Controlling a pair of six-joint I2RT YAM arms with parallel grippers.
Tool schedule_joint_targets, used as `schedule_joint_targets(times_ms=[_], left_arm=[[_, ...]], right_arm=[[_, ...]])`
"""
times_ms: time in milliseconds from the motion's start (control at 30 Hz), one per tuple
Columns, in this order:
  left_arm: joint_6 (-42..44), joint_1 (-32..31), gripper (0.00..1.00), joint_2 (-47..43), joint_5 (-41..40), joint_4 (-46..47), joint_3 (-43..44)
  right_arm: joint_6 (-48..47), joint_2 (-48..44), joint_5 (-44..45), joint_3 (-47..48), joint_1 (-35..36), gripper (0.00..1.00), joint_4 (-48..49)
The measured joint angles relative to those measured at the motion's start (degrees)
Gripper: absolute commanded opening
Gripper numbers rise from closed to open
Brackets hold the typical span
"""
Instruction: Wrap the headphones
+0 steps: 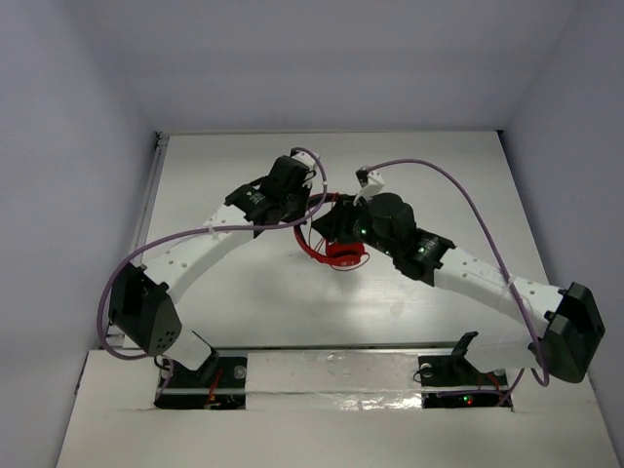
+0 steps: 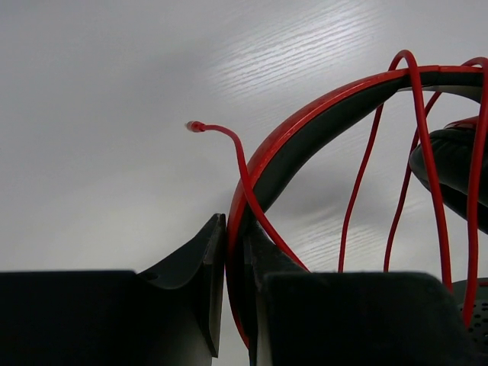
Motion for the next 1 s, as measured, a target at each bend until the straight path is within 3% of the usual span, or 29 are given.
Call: schedule_joint_targets(times_ms=[400, 800, 1000], left_arm=[[-0.42, -0.39, 0.00, -0.76, 0.85, 1.42, -3.50], [-0.96, -0.76, 0.00, -2.93, 0.42, 2.93, -4.26], [-1.11, -1.09, 0.00, -3.10, -0.02, 3.06, -4.81]], right_arm=[[5.11, 3.28, -4.37, 0.15, -0.07, 0.36, 4.24], [6.47, 5.38, -2.38, 0.22, -0.07, 0.34, 3.89], [7.72, 8.11, -3.61, 0.17, -0.07, 0.12, 3.89]])
